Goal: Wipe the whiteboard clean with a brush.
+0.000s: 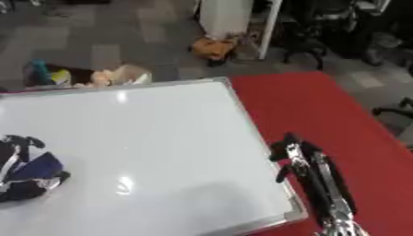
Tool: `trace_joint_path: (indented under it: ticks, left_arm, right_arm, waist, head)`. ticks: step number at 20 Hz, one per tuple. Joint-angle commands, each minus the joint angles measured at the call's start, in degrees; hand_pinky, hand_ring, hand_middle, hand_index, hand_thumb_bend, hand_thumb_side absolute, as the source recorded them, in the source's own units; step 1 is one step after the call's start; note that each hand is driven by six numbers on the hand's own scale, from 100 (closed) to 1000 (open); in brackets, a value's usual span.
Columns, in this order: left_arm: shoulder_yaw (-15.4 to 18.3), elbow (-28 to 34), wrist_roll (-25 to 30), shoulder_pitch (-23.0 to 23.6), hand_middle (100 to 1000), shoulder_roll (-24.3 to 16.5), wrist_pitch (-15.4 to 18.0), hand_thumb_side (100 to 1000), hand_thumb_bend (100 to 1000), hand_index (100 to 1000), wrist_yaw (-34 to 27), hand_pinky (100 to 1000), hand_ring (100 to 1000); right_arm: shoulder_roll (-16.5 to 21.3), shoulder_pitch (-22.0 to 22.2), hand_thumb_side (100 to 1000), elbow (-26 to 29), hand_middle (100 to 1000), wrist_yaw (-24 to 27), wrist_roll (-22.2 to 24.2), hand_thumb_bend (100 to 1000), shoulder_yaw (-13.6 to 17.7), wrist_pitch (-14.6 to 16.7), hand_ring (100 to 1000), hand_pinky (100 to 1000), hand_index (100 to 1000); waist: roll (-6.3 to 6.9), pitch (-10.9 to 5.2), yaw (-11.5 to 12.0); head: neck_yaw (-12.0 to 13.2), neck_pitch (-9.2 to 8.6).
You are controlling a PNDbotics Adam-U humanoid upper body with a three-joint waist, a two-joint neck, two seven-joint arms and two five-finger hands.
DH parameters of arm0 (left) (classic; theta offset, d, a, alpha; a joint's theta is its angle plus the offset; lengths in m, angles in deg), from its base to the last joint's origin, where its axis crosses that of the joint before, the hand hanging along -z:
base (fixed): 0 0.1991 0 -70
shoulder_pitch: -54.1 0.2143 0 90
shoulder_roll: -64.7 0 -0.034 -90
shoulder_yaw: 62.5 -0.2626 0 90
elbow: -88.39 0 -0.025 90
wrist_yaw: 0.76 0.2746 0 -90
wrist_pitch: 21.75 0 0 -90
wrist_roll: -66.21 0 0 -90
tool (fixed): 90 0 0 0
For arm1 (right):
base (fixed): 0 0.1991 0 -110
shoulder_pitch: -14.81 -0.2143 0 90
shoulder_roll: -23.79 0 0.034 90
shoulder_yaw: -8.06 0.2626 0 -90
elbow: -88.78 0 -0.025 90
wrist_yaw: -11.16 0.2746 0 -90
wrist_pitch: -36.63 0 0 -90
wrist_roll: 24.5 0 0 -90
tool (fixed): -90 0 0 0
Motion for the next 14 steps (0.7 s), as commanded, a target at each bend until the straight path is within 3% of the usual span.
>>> trace_joint_path:
  ticks: [1, 4, 14]
  left_arm:
    - [0.1, 0.1, 1.1, -1.0, 487, -0.5, 0.2, 577, 704, 769, 1.0, 317, 586]
    - [0.3, 0.2, 1.6, -1.0, 480, -0.5, 0.2, 571, 709, 767, 1.2, 309, 580]
    - [0.7, 0.5, 0.9, -1.1, 433, -0.6, -0.8, 460, 532, 744, 0.8, 253, 541]
  right_arm:
    - [1.1, -0.2, 840, 1.2, 492, -0.4, -0.1, 100, 0.4, 0.0, 584, 314, 601]
    - [1.1, -0.2, 840, 1.2, 492, -0.4, 0.0, 100, 0.4, 0.0, 584, 314, 601]
    - [1.1, -0.2, 840, 1.2, 492, -0.4, 0.0, 100, 0.4, 0.0, 583, 314, 601]
  waist:
    - [0.01, -0.91, -0.1]
    - [0.03, -0.92, 0.0]
    - [0.0, -0.9, 0.0]
  head:
    - [0.0, -0.63]
    - [0.0, -0.62]
    - [0.1, -0.62]
